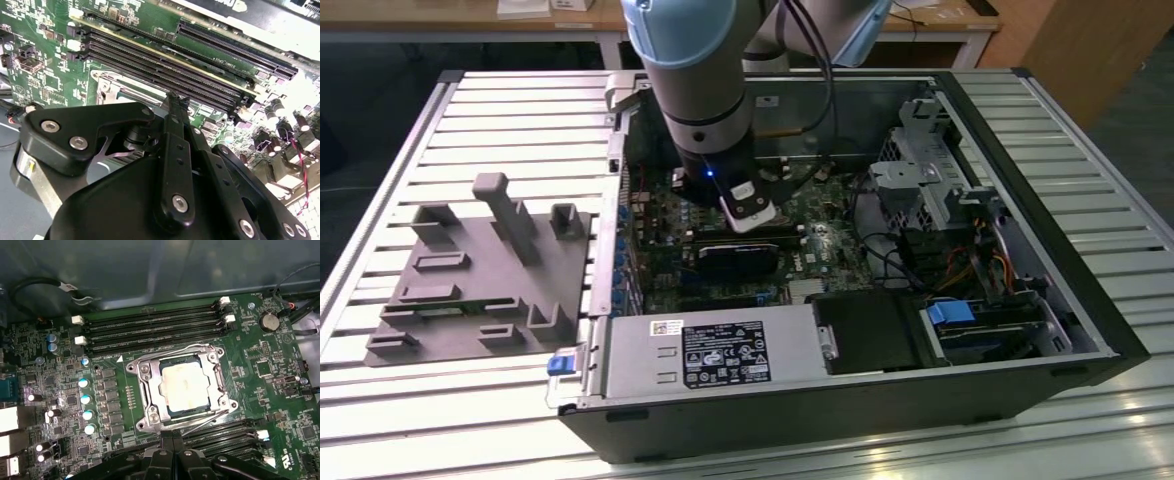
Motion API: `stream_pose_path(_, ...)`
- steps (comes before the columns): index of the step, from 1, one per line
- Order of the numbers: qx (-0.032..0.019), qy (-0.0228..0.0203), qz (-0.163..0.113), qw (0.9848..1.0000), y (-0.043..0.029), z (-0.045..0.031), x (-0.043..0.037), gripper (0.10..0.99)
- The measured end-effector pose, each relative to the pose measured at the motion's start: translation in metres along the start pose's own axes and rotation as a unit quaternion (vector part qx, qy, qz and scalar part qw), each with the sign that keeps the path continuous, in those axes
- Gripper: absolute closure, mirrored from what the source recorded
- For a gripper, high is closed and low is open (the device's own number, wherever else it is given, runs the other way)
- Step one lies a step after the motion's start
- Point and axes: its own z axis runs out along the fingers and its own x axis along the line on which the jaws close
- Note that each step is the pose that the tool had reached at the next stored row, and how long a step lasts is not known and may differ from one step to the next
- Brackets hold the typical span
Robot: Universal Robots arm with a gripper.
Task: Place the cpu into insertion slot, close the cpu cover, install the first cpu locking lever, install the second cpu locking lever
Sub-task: 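Install the second cpu locking lever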
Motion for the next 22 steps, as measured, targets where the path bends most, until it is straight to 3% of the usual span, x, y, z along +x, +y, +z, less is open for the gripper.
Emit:
stream_pose_path(7, -0.0098, -0.002, 0.001, 0.9999, -0.005, 0.0032, 0.0025, 0.984)
stream_pose_path(14, -0.0243, -0.0061, 0.002, 0.9997, -0.0086, 0.0059, 0.0088, 0.984)
stream_pose_path(22, -0.0316, -0.0124, 0.001, 0.9994, -0.0118, 0.0104, 0.0175, 0.984)
